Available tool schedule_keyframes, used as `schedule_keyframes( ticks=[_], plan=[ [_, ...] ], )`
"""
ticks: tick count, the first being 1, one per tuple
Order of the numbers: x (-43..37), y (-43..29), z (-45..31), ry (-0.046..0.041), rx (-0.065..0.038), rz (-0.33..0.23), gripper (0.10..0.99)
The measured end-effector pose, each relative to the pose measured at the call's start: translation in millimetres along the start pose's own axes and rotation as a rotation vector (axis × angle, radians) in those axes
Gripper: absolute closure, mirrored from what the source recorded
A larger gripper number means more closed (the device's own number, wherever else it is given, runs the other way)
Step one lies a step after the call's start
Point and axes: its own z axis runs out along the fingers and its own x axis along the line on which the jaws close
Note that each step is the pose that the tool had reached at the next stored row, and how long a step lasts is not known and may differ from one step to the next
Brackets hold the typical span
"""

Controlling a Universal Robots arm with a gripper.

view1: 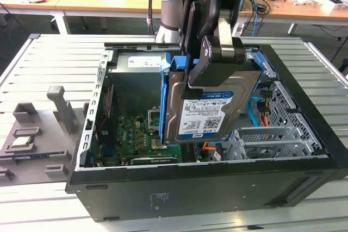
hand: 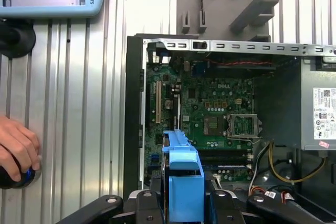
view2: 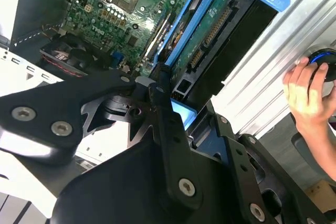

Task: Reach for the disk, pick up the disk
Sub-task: 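Pick up the disk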

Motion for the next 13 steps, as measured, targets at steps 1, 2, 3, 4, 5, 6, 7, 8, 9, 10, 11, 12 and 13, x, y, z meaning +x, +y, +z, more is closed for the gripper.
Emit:
schedule_keyframes(
  ticks=[1,2,3,4,5,6,7,8,9,10,11,12,13],
  plan=[
    [1.0,0.1,-0.1,0.0,0.0,0.0,0.718],
    [2.3,0.1,-0.1,0.0,0.0,0.0,0.718],
    [3.5,0.1,-0.2,0.0,0.0,0.0,0.718],
    [4.6,0.1,-0.2,0.0,0.0,0.0,0.718],
    [6.3,0.2,-0.2,-0.0001,0.0,0.0,0.718],
    [8.2,0.2,-0.3,0.0,0.0,0.0,0.718],
    [10.0,0.3,-0.4,0.0,0.0,0.0,0.718],
    [12.4,0.3,-0.5,0.0001,0.0,0.0,0.718],
    [13.6,0.3,-0.5,-0.0001,0.0,0.0,0.718],
    [14.5,0.4,-0.6,0.0,0.0,0.0,0.718],
    [15.4,0.4,-0.6,0.0,0.0,0.0,0.718],
    [16.2,0.4,-0.6,0.0,0.0,0.0,0.718],
    [17.3,0.4,-0.7,0.0,0.0,0.0,0.718]
  ],
)
